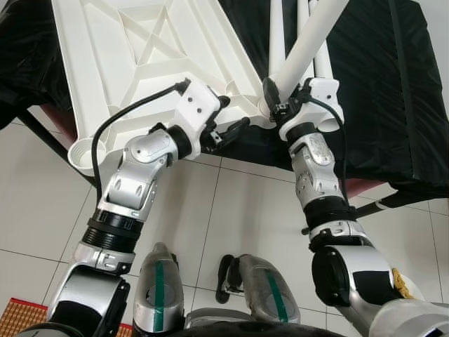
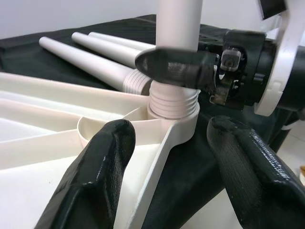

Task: Building children table

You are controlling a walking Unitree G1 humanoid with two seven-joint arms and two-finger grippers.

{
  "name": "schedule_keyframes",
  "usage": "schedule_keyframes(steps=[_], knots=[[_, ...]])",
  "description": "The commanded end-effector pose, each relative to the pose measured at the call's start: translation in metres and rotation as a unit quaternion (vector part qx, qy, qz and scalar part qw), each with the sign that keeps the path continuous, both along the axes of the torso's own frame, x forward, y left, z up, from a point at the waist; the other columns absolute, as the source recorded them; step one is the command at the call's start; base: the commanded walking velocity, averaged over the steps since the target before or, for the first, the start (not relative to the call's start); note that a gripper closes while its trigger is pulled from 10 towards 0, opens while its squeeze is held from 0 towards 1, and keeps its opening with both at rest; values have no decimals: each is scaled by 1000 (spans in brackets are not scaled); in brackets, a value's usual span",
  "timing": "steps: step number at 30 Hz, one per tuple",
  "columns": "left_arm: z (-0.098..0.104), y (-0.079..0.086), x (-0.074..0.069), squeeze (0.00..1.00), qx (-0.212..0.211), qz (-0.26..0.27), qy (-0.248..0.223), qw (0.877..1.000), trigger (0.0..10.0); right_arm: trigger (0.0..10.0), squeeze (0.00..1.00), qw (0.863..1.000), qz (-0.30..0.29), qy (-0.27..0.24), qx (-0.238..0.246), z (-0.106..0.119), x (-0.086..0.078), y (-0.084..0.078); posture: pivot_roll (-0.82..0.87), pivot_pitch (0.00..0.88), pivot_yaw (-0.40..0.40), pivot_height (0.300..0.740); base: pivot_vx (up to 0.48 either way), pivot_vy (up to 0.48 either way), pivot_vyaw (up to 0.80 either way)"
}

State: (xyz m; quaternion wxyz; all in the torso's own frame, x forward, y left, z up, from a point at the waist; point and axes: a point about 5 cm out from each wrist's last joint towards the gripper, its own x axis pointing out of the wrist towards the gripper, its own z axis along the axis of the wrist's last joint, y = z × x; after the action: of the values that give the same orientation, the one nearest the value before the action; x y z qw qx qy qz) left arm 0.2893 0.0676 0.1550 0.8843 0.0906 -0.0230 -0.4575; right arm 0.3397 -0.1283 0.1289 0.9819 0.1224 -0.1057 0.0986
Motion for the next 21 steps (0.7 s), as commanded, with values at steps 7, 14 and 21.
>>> schedule_keyframes(steps=[7, 14, 21], knots=[[-7, 2, 4, 0, 12, 61, -6, 998, 10000, 10000, 0, 1000, -13, 0, -13, 1, -2, -12, 52, 36, -90, 740, 0, 0, 0], [-5, 2, 6, 0, 10, 62, -10, 998, 10000, 10000, 0, 999, 29, 3, -39, 2, 0, -16, 50, 36, -85, 740, 0, 0, 0], [-4, 1, 5, 0, 11, 55, -11, 998, 10000, 10000, 0, 991, 101, 5, -83, 4, 7, -29, 47, 35, -73, 740, 0, 0, 0]])
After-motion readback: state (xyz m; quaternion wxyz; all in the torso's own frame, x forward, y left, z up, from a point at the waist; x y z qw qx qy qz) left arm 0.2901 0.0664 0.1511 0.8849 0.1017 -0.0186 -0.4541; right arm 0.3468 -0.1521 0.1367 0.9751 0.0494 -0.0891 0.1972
